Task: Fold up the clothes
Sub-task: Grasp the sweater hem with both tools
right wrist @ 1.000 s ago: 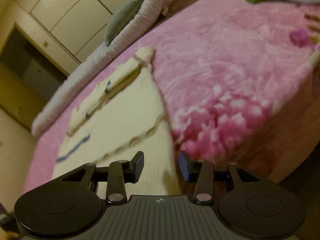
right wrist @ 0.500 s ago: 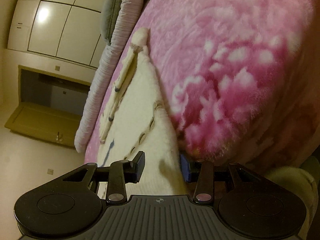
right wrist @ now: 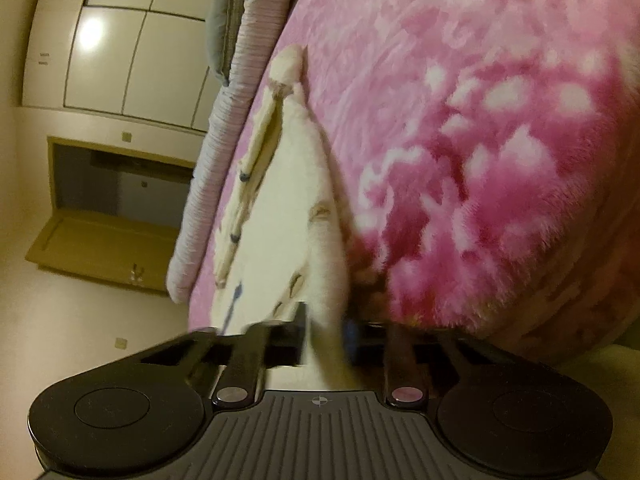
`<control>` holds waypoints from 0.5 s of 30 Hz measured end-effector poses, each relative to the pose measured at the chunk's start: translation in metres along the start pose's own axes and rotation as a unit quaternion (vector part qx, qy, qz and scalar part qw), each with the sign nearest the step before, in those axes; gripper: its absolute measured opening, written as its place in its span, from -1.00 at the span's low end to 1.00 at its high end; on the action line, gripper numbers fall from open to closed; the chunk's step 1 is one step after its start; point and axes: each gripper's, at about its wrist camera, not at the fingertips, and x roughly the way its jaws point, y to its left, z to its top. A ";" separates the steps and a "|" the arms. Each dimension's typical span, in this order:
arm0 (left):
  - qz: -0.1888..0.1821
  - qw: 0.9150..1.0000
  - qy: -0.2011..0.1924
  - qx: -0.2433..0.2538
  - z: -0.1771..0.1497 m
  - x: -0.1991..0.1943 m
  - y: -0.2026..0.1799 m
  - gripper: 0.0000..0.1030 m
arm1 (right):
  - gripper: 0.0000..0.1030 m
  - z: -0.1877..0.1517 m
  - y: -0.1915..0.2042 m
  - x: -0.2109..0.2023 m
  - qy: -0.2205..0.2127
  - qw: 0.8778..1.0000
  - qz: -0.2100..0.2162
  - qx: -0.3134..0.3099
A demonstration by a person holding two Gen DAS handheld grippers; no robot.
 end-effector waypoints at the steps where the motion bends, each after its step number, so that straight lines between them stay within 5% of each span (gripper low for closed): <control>1: 0.003 1.000 0.005 0.003 -0.001 0.001 0.000 -0.84 | -0.67 0.001 0.001 0.002 0.002 1.000 -0.001 0.000; 7: 0.021 1.000 0.006 0.008 0.000 0.003 -0.003 -0.87 | -0.68 0.001 0.014 0.002 -0.003 1.000 -0.008 -0.017; 10: 0.031 0.999 -0.011 0.030 -0.006 -0.008 -0.011 -0.90 | -0.85 -0.002 0.024 -0.004 -0.012 0.999 -0.011 -0.031; 15: 0.009 0.998 -0.044 0.039 -0.012 -0.033 -0.018 -0.91 | -0.88 -0.006 0.041 -0.017 -0.030 0.998 -0.007 -0.051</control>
